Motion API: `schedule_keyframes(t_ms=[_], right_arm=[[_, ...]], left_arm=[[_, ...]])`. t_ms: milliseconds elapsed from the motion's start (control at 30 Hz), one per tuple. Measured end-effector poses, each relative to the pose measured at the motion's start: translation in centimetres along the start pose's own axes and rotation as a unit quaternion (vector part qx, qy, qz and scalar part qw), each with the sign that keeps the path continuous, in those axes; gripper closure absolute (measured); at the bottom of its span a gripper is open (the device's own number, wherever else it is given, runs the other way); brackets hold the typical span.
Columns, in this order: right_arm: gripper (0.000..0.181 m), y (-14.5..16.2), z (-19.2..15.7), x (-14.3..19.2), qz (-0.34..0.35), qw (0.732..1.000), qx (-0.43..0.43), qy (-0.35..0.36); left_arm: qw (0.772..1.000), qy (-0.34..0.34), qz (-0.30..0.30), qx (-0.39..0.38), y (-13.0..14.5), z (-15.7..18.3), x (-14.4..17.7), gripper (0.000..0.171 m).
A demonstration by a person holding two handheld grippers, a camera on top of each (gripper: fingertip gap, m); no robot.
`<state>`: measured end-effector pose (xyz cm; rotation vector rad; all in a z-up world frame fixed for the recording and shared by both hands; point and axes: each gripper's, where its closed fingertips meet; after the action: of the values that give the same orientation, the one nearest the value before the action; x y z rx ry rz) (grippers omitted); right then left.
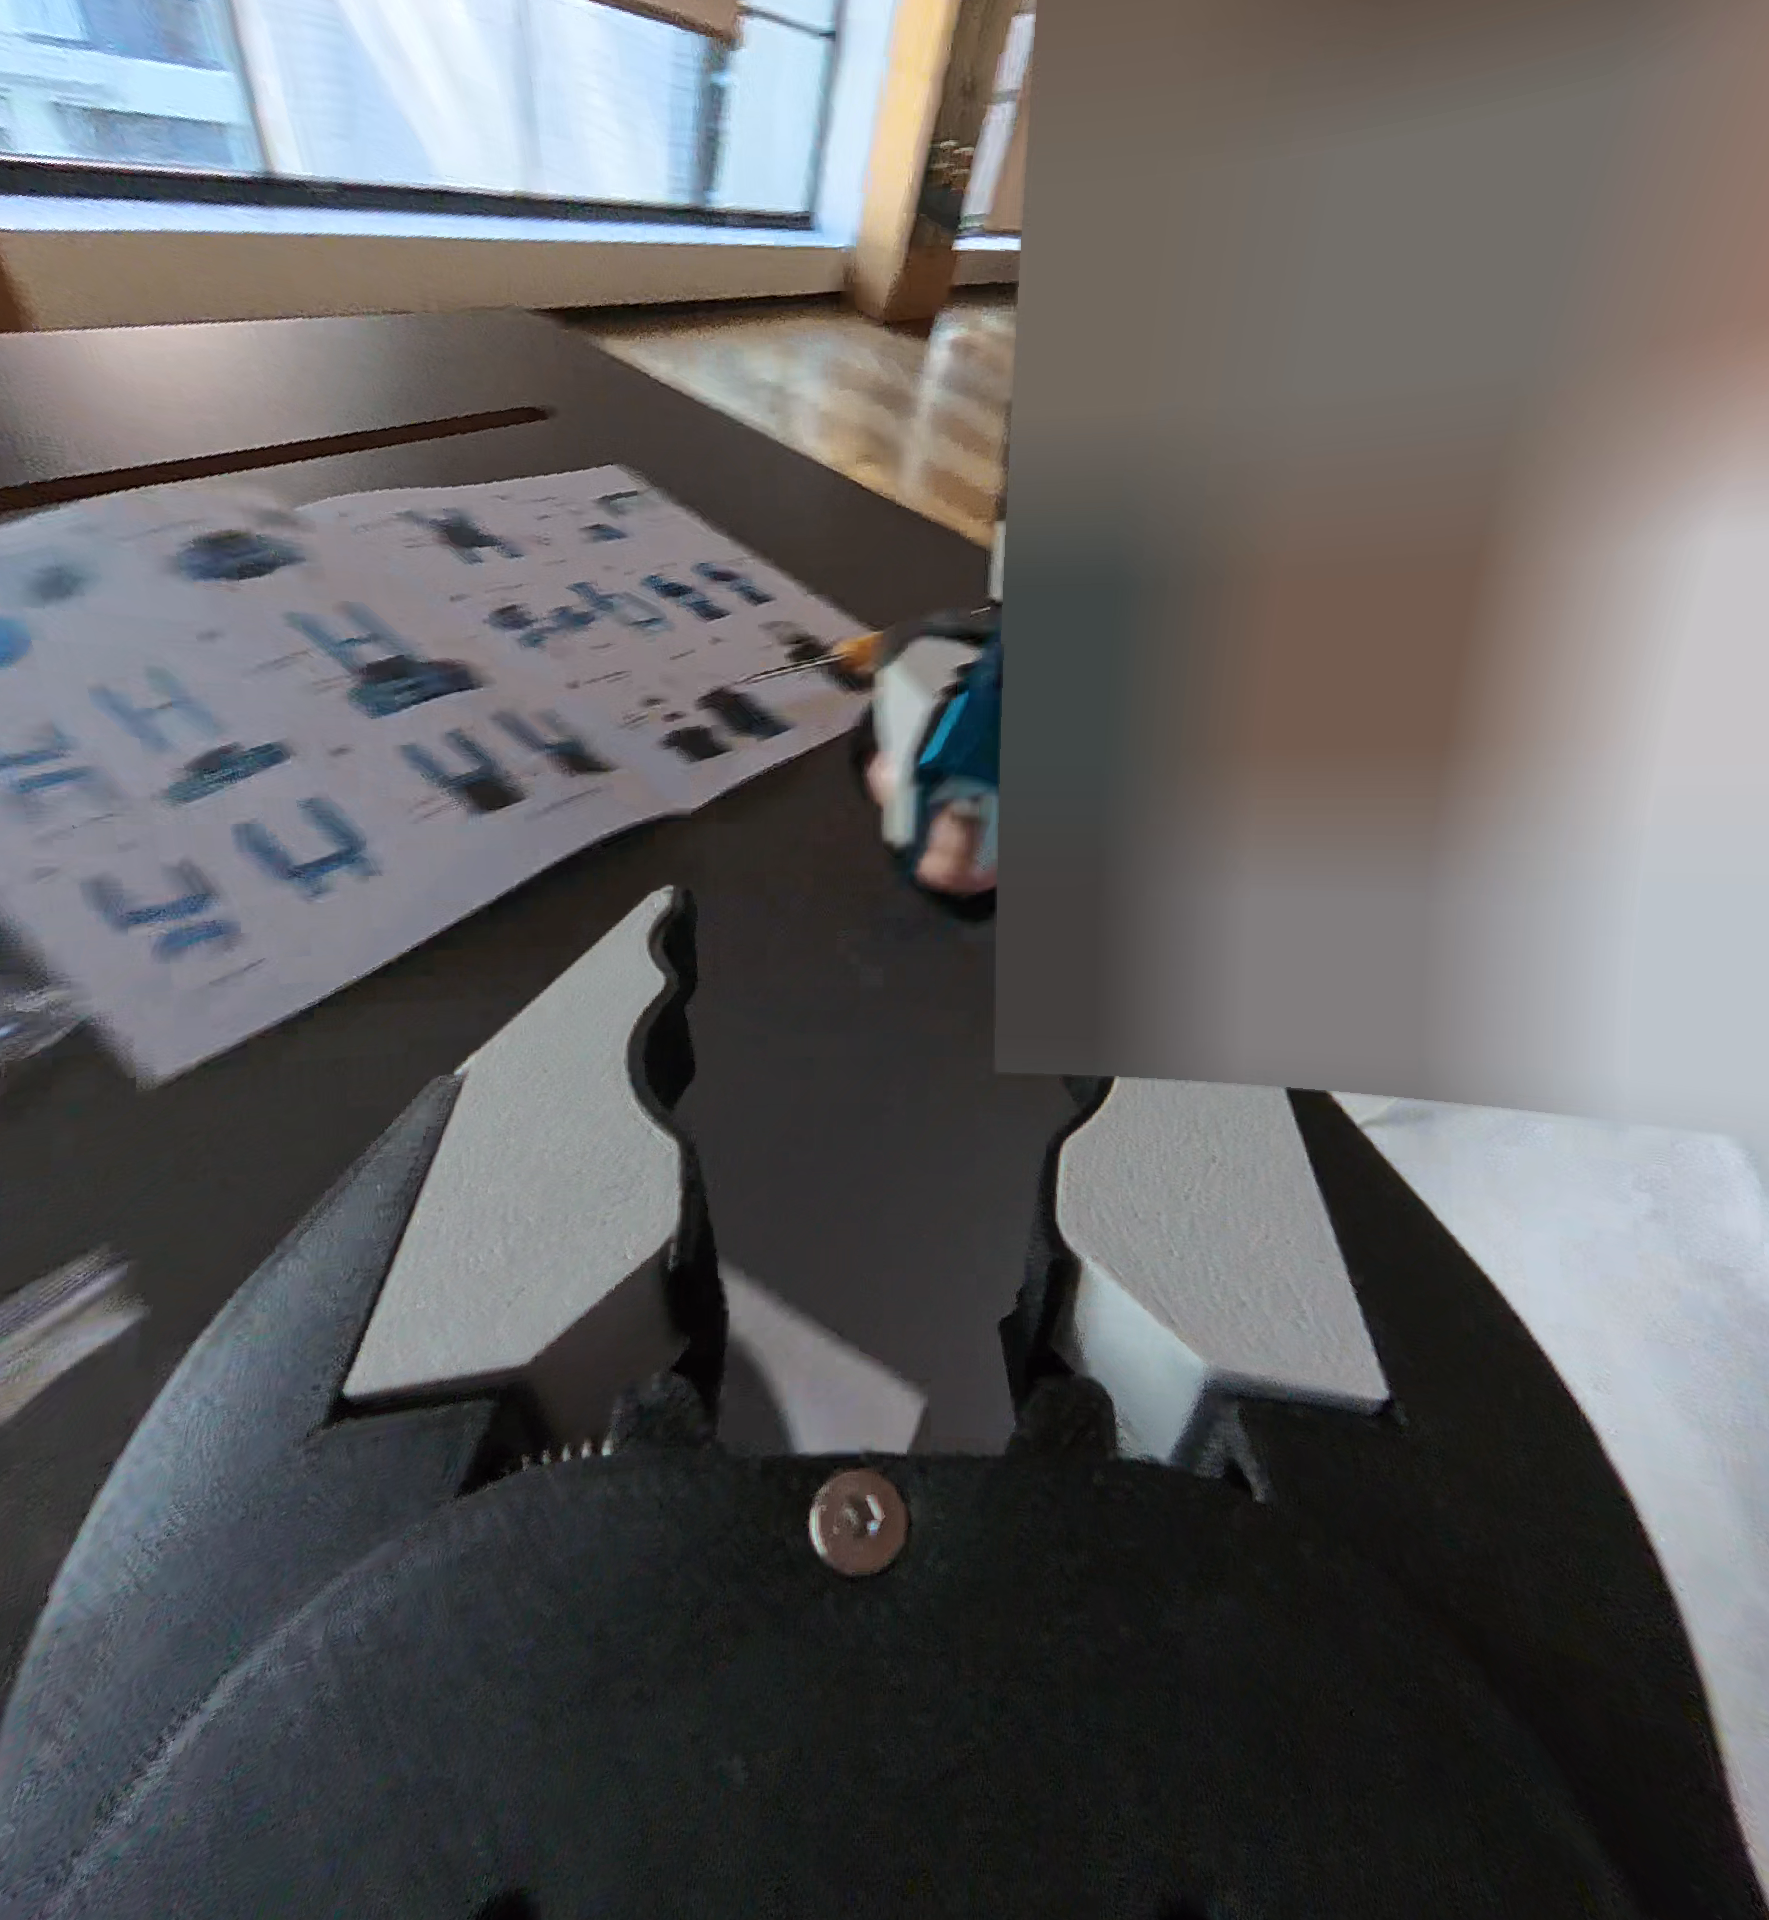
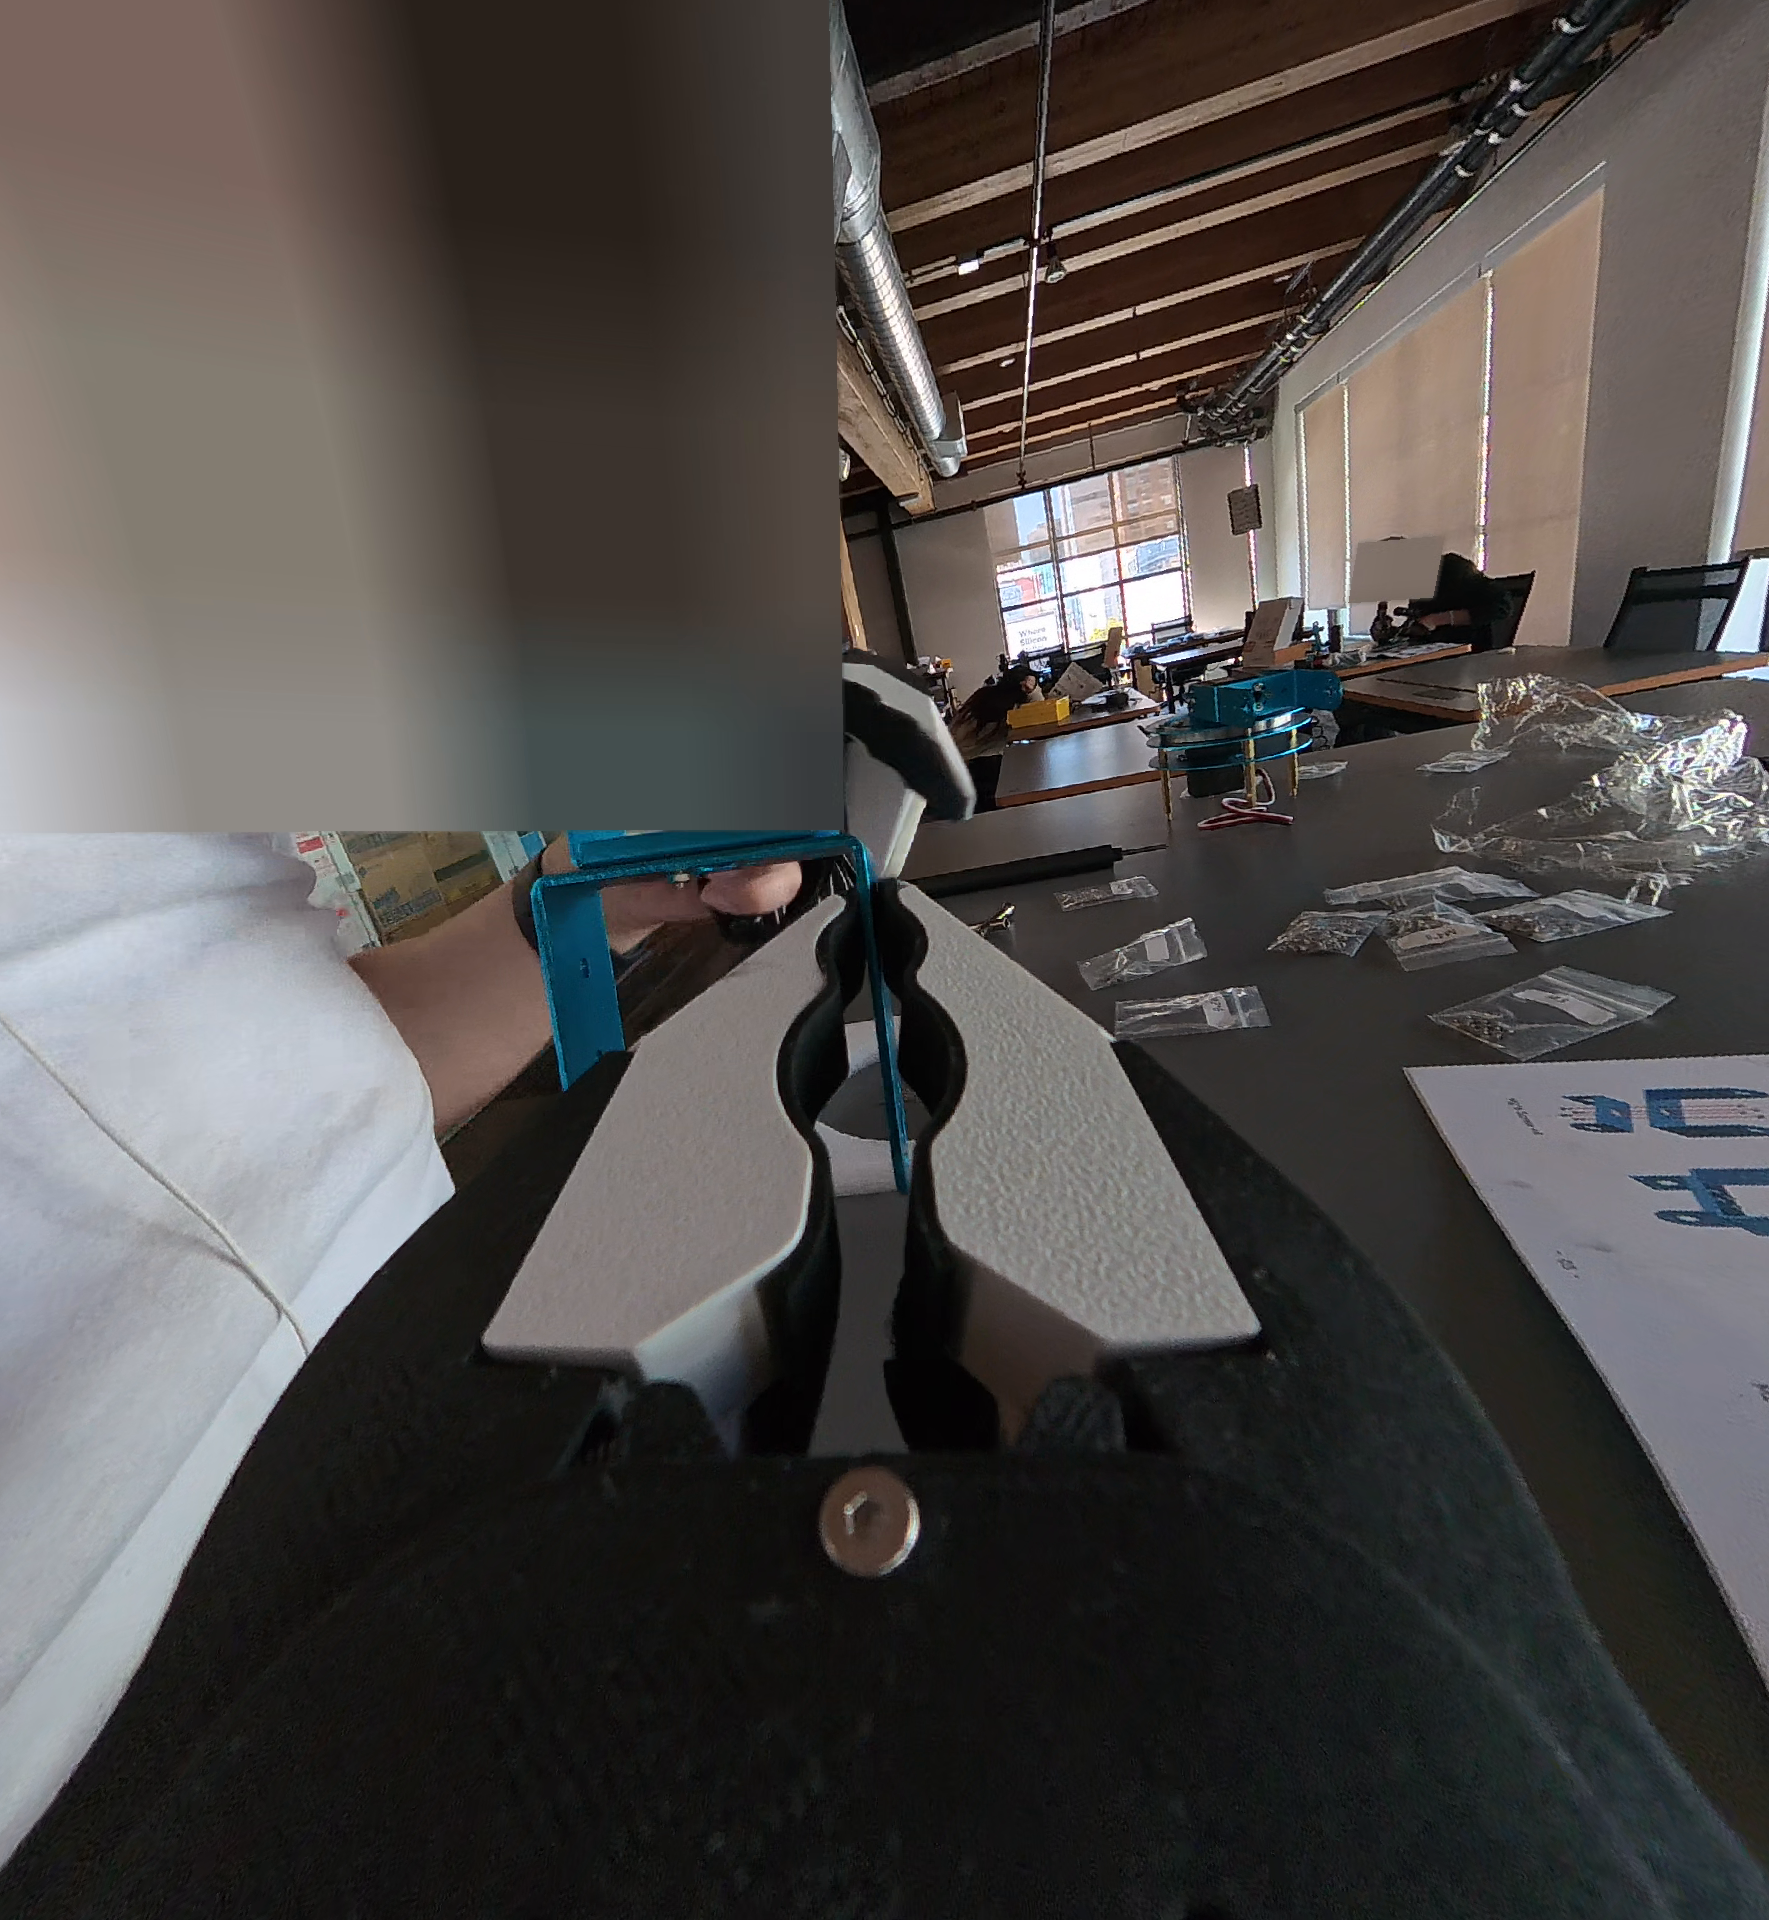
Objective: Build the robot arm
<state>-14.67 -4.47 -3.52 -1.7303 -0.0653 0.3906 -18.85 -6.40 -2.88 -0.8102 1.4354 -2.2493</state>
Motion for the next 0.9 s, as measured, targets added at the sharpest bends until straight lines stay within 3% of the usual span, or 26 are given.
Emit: schedule_keyframes(t_ms=[67, 133, 200, 267, 367, 400, 433, 567, 633, 833, 900], right_arm=[[0.181, -0.1, 0.2, 0.2, 0.002, 1.0, 0.0, 0.006], [0.181, -0.2, 0.6, 0.4, 0.005, 1.0, -0.003, 0.011], [0.181, -0.3, 0.7, 0.4, 0.009, 1.0, -0.006, 0.012], [0.181, -0.2, 0.7, 0.2, 0.006, 1.0, -0.006, 0.009], [0.181, 0.3, 0.6, -0.1, -0.007, 1.0, 0.0, 0.007], [0.181, 0.4, 0.5, -0.1, -0.012, 1.0, 0.005, 0.008], [0.181, 0.5, 0.4, -0.1, -0.016, 1.0, 0.01, 0.008], [0.181, 0.8, 0.6, -0.1, -0.023, 1.0, 0.016, 0.012], [0.181, 0.7, 0.8, -0.1, -0.021, 1.0, 0.013, 0.013], [0.181, 1.0, 0.7, -0.2, -0.027, 0.999, 0.014, 0.012], [0.181, 1.0, 0.7, -0.2, -0.028, 0.999, 0.016, 0.013]], left_arm=[[0.99, -0.14, 0.004, -0.009, 0.8, -5.4, 5.5, 0.114], [0.965, -0.262, -0.006, -0.005, 2.1, -10.8, 12.1, 0.122], [0.947, -0.319, -0.028, 0.018, 3.6, -15.0, 17.1, 0.128], [0.932, -0.348, -0.086, 0.06, 5.5, -18.4, 20.4, 0.127], [0.866, -0.451, -0.194, 0.095, 8.8, -22.7, 26.4, 0.135], [0.841, -0.49, -0.207, 0.098, 9.5, -23.6, 28.6, 0.135], [0.83, -0.506, -0.208, 0.108, 10.1, -24.0, 29.8, 0.133], [0.857, -0.455, -0.153, 0.186, 11.6, -24.9, 29.2, 0.112], [0.852, -0.454, -0.186, 0.184, 12.3, -25.8, 28.9, 0.111], [0.814, -0.466, -0.315, 0.145, 14.8, -26.9, 28.5, 0.127], [0.823, -0.452, -0.312, 0.143, 14.7, -26.6, 27.6, 0.14]])
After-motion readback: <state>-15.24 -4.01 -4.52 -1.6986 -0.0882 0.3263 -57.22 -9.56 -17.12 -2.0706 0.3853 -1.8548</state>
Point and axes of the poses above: each gripper's, where its closed fingertips meet, x back along the fingers, y out of its underside, z = x × y across the jaws, and after that the axes turned 4 degrees about x, right-handed
